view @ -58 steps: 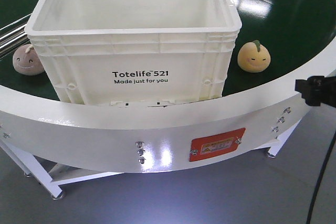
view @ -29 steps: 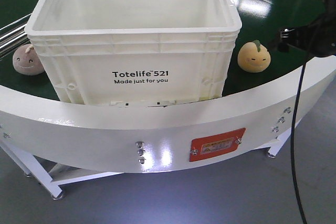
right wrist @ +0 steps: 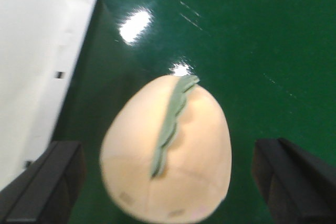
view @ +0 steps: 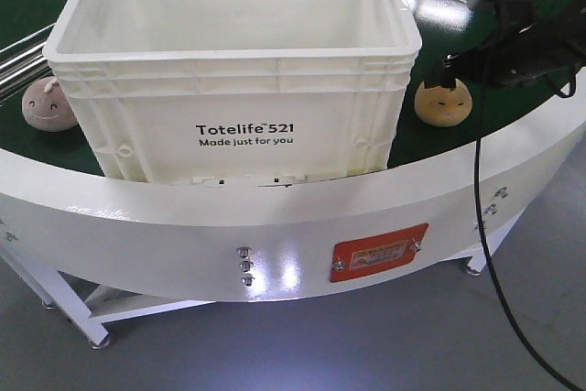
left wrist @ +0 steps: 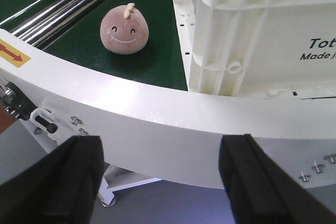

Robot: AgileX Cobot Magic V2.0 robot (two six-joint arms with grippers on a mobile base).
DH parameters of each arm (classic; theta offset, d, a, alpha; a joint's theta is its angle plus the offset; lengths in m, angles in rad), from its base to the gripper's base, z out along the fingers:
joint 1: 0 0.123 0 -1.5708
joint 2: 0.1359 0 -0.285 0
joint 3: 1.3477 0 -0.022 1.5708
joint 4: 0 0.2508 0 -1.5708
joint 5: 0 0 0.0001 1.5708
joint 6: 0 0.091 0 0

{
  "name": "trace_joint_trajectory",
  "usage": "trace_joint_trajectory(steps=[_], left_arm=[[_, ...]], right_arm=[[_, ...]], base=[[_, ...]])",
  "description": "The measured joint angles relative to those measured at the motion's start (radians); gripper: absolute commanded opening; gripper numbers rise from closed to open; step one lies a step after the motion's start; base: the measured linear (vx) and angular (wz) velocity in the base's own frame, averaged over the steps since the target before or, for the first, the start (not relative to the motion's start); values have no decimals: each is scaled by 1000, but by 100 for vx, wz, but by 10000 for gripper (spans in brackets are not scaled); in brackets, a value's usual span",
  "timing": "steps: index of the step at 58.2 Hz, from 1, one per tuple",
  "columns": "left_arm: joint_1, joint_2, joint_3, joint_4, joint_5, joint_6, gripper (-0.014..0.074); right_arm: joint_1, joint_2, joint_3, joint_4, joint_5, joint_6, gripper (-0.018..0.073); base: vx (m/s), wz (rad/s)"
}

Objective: Place moving items into box and shelve

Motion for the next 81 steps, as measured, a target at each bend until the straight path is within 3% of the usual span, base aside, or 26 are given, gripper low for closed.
trace_joint_trajectory(steps=[10, 29, 43, 52, 72, 81], left_arm=[[0, 0, 0, 0, 0, 0, 569], [0, 0, 0, 0, 0, 0, 569], [0, 0, 0, 0, 0, 0, 569], [0, 0, 0, 1, 0, 0, 569], [0, 0, 0, 1, 0, 0, 569], [0, 0, 0, 1, 0, 0, 569]], right_arm=[[0, 79, -13, 13, -8, -27, 620], [1, 88, -21, 45, 15, -47, 283], [2, -48, -21, 23, -10, -98, 292], [44, -178, -49, 19, -30, -147, 292], [345, -282, -146, 26, -131, -160, 305], [444, -249, -147, 29, -175, -158, 421]], base=[[0, 0], [0, 0], [0, 0], [0, 0], [0, 0], [0, 0]])
